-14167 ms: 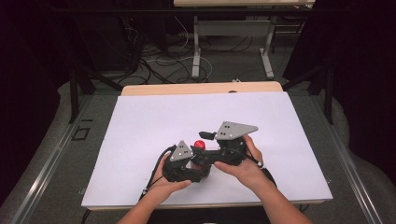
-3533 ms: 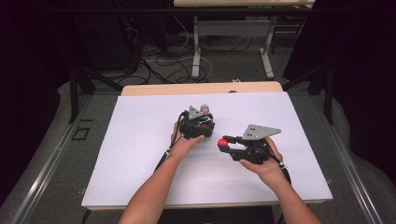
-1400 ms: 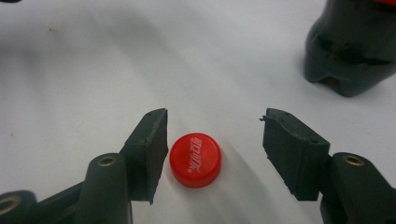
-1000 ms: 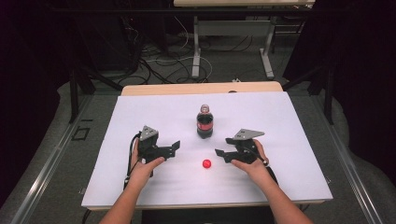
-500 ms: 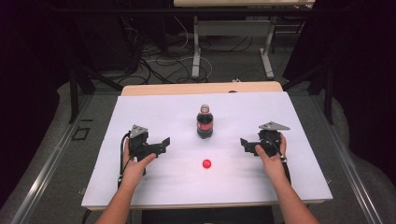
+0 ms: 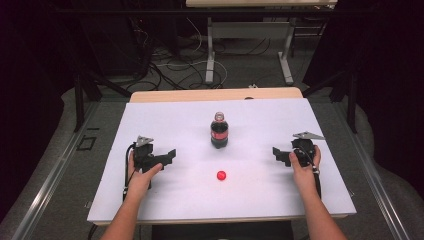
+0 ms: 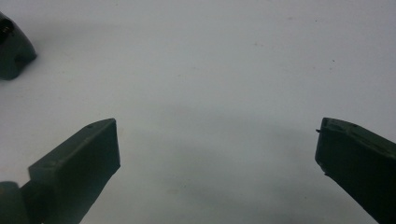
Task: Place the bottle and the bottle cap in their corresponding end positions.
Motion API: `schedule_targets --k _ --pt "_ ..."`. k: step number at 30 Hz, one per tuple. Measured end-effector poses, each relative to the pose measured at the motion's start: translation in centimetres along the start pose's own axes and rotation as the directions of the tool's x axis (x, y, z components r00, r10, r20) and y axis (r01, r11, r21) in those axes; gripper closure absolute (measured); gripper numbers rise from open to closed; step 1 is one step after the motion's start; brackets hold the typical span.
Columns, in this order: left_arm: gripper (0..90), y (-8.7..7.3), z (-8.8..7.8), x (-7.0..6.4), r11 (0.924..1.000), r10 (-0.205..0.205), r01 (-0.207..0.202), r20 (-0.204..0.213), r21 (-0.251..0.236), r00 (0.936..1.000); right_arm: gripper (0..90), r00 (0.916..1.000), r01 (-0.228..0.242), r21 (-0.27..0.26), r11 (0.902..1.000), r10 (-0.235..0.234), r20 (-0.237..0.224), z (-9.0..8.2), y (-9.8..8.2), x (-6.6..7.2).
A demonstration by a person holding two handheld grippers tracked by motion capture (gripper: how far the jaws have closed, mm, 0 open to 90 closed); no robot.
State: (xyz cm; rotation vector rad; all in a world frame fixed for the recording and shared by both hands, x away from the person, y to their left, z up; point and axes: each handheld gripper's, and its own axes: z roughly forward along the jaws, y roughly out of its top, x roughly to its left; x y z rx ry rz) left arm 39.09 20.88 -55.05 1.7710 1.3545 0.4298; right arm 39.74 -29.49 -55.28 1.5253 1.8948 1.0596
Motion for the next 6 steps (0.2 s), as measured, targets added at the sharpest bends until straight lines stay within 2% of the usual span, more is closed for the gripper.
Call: schedule_targets --k 6 --pt "1.3 -0.04 -0.04 0.23 0.9999 -0.003 0.003 -0.011 0.011 0.9999 0.0 0.9999 0.014 0.0 0.9999 -0.014 -0.002 0.02 -0.01 0.17"
